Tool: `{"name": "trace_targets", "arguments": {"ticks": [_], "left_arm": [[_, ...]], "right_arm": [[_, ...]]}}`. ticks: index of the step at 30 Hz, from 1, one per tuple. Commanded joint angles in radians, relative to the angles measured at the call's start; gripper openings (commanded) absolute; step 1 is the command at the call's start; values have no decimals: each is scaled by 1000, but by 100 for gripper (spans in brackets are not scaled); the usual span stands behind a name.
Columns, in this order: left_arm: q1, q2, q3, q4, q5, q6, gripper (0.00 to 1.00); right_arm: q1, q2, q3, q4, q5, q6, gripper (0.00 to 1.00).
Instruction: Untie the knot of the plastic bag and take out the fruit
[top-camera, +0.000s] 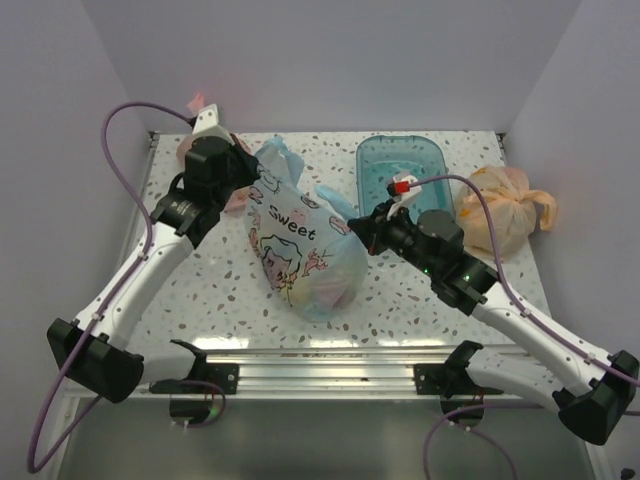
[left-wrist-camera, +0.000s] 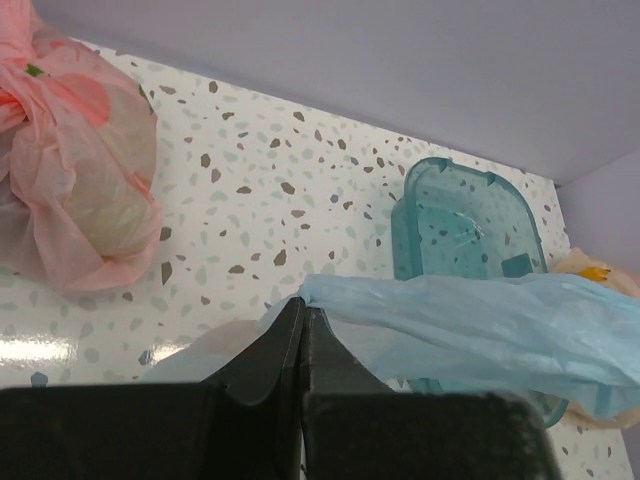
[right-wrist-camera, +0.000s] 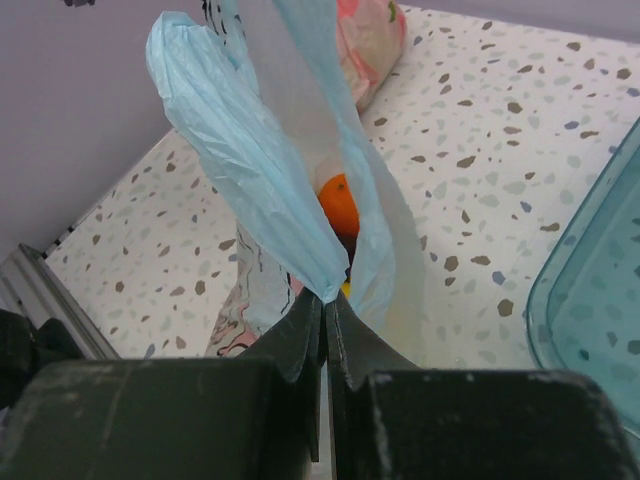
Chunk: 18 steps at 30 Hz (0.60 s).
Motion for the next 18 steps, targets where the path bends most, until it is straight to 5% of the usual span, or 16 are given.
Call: {"name": "trace_targets", "arguments": {"ticks": [1, 4, 8, 18], "left_arm": [[71, 0, 69, 117, -154, 98, 0], [73, -21, 59, 73, -163, 73, 0], [73, -137, -183, 85, -223, 0, 0], [76, -388, -614, -53, -237, -183, 0]], "right_arm": [[-13, -11, 80, -36, 126, -76, 0], [-13, -14, 95, -19, 125, -91, 0], [-13, 0, 63, -31, 5, -106, 0], [48, 39, -109, -353, -244, -25, 2]]}}
